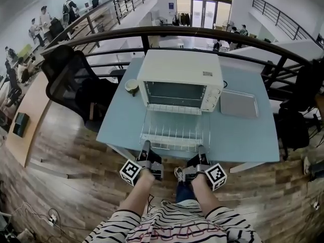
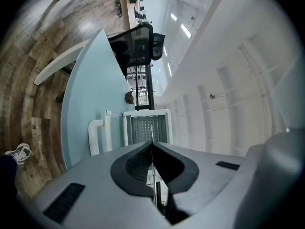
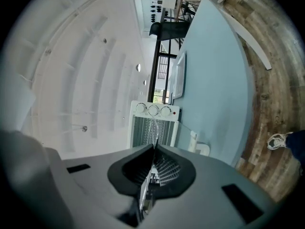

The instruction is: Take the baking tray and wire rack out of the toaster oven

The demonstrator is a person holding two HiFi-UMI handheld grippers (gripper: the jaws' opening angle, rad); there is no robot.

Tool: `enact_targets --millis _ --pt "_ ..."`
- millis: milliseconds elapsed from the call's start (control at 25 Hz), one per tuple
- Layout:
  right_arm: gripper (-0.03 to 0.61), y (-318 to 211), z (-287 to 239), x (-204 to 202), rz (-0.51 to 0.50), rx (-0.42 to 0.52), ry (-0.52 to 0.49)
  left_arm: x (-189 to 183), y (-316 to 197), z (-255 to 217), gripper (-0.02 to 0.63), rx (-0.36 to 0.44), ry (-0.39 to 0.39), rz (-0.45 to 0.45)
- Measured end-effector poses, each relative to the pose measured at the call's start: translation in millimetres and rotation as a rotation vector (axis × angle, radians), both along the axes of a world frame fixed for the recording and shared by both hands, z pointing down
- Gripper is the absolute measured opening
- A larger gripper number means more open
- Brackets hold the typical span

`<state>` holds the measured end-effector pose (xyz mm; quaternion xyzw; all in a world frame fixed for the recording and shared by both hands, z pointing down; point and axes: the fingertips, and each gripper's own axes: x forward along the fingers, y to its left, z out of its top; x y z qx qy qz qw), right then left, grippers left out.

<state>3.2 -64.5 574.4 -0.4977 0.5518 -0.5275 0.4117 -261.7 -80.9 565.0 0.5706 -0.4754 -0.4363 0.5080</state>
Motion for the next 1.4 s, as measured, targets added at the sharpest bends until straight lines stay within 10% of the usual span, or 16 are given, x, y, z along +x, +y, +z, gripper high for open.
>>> enact_targets --millis 640,1400 --pt "0.031 34.1 15.7 100.0 0.067 -0.049 0.054 104.8 19.3 9.1 0.023 0.023 0.006 0.125" --pt "0.031 38.7 43.5 331.8 0.187 -0.146 0.136 340.7 -5.1 61.0 0.025 -0.081 0.005 0.282"
